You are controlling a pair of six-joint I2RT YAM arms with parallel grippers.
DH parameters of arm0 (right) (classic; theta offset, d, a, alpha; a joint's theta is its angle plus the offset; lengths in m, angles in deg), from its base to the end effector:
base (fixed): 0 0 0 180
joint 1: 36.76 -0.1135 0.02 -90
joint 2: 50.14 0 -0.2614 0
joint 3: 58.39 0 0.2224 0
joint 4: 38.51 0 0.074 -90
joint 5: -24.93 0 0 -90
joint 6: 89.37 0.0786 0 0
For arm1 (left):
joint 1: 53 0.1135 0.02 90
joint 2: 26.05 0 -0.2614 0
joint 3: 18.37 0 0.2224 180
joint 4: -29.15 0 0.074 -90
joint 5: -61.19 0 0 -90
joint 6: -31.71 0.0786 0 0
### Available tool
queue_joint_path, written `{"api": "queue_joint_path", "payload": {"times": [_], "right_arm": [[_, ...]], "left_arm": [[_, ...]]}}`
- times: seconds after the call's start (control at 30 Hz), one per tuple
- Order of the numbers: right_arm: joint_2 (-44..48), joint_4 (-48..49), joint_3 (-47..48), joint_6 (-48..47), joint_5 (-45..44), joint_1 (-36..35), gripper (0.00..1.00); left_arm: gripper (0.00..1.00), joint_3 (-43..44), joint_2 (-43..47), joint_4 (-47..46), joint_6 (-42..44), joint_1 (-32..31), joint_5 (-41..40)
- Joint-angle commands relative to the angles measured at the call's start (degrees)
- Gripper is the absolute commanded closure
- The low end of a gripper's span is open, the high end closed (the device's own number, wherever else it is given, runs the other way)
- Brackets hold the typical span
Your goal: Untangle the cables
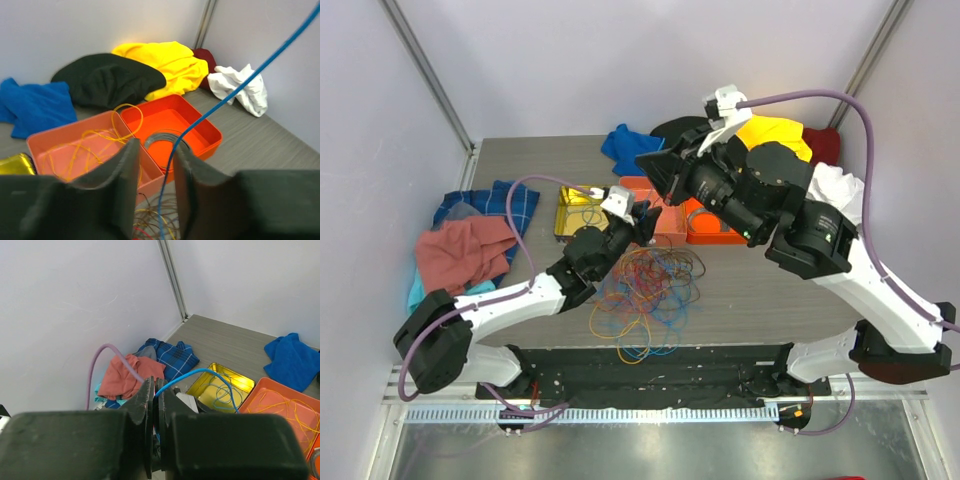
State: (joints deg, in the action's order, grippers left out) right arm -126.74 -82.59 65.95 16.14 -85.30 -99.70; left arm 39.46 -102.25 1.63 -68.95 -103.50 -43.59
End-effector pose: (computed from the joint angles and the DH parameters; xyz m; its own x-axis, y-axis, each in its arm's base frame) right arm 0.1409 0.2160 0.5418 -0.1535 0.2511 -0.9557 -0.6617 0.6922 0.2881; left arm 0.2170 -0.2317 0.3211 -0.0090 -0.2703 -0.9627 0.5945 0.7727 -0.2225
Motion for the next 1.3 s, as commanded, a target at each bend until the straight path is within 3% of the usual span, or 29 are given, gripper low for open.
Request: {"api": "queue_joint_path", "payload": {"times": [0.0,0.13,0.17,0.33,0.53,0.8,0.97,1.27], "right_arm": [[3.1,2.7,-1.9,0.0,-0.9,-0.3,0.99],[3.8,3.6,-3.5,0.1,-0.9,-0.2,0.99],[4.0,3.6,-3.7,0.1,-0.9,-0.2,0.99],[6.5,3.3,-7.7,0.4,-2.5,-0.3,0.3],[11.0,2.7,-15.3,1.3,-8.4,-0.2,0.08],[15.9,1.4,-24.9,3.1,-17.6,-0.2,0.06],[19.2,1.4,-30.2,4.5,-17.8,-0.2,0.06],[22.2,1.9,-36.1,4.6,-19.1,-0.2,0.05]], "left_arm": [[0.72,1.9,2.5,2.9,-0.2,0.8,1.3],[1.0,2.7,3.4,5.3,-0.3,0.9,3.6],[1.0,3.5,3.7,6.8,-0.5,0.8,3.9],[1.0,5.9,6.9,14.6,-0.5,1.5,5.2],[1.0,13.8,10.1,31.8,-3.1,6.0,8.8],[1.0,24.3,7.1,47.2,-11.0,17.2,11.8],[1.0,31.5,2.7,52.8,-15.6,26.4,14.0],[1.0,45.0,-8.1,57.3,-14.1,30.8,10.0]]}}
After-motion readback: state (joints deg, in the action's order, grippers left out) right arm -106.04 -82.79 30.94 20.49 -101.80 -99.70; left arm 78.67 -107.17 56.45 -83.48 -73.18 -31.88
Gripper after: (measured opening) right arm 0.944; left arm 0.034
